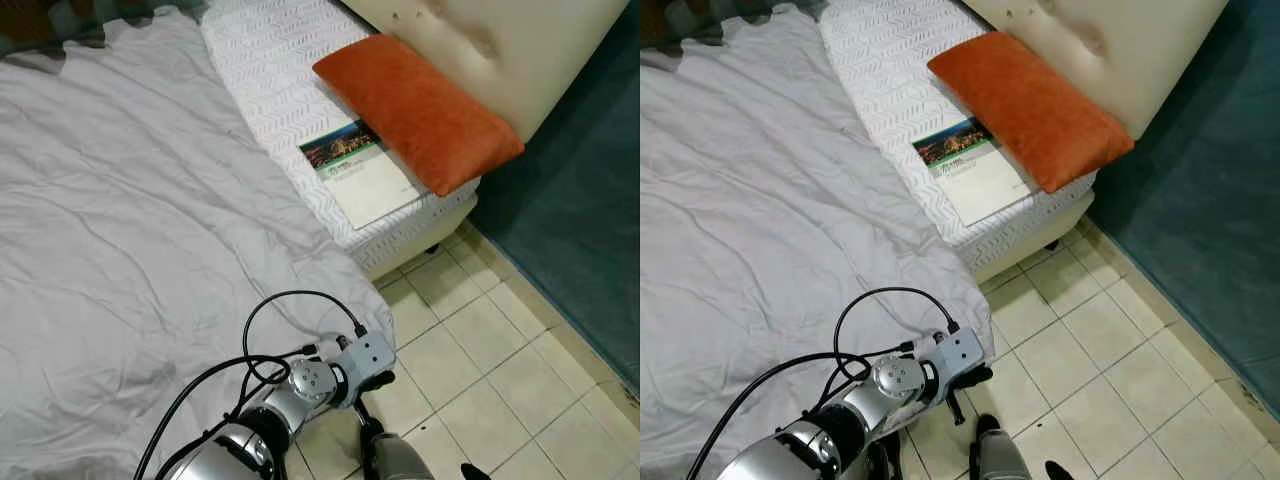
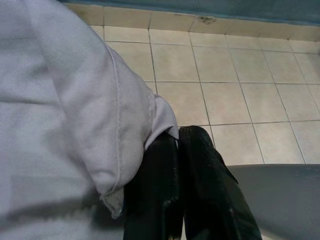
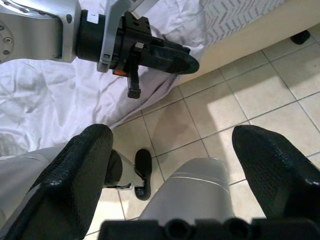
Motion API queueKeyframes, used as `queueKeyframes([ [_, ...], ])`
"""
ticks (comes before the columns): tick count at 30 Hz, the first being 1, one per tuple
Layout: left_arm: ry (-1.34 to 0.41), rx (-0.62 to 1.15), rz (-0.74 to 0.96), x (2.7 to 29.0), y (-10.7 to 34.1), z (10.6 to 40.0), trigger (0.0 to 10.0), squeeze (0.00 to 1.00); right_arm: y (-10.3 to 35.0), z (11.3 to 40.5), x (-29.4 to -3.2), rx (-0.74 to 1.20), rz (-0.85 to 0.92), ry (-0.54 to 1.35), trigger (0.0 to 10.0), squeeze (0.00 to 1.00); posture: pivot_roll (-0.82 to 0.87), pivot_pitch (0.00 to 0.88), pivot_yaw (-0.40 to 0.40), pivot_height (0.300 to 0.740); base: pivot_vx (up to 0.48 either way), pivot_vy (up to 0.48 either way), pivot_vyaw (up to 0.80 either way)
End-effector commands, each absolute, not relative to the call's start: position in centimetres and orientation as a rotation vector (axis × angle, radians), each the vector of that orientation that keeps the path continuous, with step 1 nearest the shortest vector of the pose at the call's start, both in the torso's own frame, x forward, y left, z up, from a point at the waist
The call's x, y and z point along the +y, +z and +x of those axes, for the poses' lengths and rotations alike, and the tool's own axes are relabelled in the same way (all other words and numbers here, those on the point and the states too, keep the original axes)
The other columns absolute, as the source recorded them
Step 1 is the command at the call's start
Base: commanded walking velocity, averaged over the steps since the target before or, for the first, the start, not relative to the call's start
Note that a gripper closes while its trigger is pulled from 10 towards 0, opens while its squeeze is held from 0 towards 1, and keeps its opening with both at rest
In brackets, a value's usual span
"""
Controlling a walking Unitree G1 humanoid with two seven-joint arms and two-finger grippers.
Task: Clean up the room
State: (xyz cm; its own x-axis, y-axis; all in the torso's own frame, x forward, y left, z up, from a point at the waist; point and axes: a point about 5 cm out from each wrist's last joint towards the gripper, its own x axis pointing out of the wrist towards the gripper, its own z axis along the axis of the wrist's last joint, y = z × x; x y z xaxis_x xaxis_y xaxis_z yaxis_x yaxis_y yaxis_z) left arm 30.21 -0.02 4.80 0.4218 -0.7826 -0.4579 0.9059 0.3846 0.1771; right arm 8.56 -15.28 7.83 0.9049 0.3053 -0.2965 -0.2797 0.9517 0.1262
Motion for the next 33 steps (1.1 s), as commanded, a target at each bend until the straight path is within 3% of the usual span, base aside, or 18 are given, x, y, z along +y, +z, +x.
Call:
queueKeyframes([
  [1,-1.474,0.196,0.17,-14.3,8.27,21.12,10.0,0.0,7.37,7.89,-15.37,0.36,0.08,0.299,10.0,0.0,-0.3,0.407,-0.021,0.74,0.0,0.0,0.0],
  [33,-1.474,0.196,0.17,-14.3,8.27,21.12,10.0,0.0,7.37,7.89,-15.37,0.36,0.08,0.299,10.0,0.0,-0.3,0.407,-0.021,0.74,0.0,0.0,0.0],
])
